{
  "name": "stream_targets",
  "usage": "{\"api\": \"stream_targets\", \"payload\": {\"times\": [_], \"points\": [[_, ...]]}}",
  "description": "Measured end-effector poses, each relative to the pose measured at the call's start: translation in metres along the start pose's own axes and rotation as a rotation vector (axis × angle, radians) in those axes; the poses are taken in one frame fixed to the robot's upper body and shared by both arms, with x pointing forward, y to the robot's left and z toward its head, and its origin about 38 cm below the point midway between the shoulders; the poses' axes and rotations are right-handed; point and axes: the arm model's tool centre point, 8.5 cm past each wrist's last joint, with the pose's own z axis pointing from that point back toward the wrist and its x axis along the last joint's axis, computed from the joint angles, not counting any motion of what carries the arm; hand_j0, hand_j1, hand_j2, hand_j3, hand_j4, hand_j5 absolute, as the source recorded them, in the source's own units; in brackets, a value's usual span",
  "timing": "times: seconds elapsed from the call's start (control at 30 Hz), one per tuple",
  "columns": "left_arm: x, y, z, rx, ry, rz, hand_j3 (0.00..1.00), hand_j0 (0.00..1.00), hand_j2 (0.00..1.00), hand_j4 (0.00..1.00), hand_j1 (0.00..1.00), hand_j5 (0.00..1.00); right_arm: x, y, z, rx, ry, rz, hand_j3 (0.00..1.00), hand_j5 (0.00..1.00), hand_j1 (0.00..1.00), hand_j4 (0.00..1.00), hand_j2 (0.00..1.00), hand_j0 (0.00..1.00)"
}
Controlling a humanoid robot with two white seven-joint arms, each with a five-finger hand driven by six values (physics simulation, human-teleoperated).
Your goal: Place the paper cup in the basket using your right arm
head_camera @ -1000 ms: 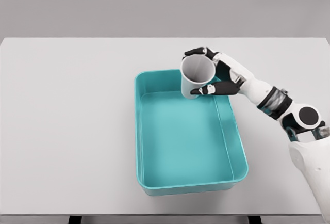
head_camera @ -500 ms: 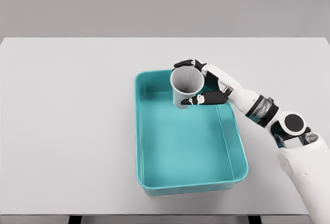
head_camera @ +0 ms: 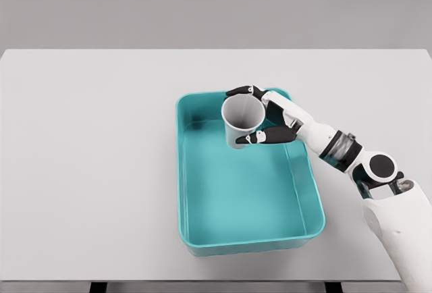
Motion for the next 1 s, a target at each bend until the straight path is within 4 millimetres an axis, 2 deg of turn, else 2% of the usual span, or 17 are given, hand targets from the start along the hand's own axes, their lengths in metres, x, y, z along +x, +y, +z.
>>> {"api": "stream_targets", "payload": {"times": [0.33, 0.4, 0.43, 0.63, 0.77, 1.0], "points": [[0.0000, 0.0000, 0.0000, 0.000, 0.000, 0.000, 1.00, 1.00, 1.00, 1.00, 1.00, 1.00, -0.0001, 0.0007, -0.0002, 0.003, 0.001, 0.001, 0.68, 0.68, 0.68, 0.68, 0.68, 0.68], [0.0000, 0.0000, 0.0000, 0.000, 0.000, 0.000, 1.00, 1.00, 1.00, 1.00, 1.00, 1.00, -0.0003, 0.0010, -0.0003, 0.004, 0.002, 0.001, 0.70, 0.70, 0.70, 0.70, 0.70, 0.70], [0.0000, 0.0000, 0.0000, 0.000, 0.000, 0.000, 1.00, 1.00, 1.00, 1.00, 1.00, 1.00, -0.0003, 0.0010, -0.0003, 0.004, 0.002, 0.001, 0.74, 0.74, 0.74, 0.74, 0.74, 0.74], [0.0000, 0.0000, 0.0000, 0.000, 0.000, 0.000, 1.00, 1.00, 1.00, 1.00, 1.00, 1.00, -0.0004, 0.0008, 0.0003, 0.005, 0.004, 0.003, 0.77, 0.77, 0.77, 0.77, 0.77, 0.77], [0.0000, 0.0000, 0.0000, 0.000, 0.000, 0.000, 1.00, 1.00, 1.00, 1.00, 1.00, 1.00, -0.0001, 0.0000, 0.0011, 0.005, 0.006, 0.005, 0.84, 0.84, 0.84, 0.84, 0.84, 0.84], [0.0000, 0.0000, 0.0000, 0.000, 0.000, 0.000, 1.00, 1.00, 1.00, 1.00, 1.00, 1.00, 0.0008, -0.0004, 0.0016, 0.006, 0.005, 0.008, 0.86, 0.86, 0.86, 0.86, 0.86, 0.86]]}}
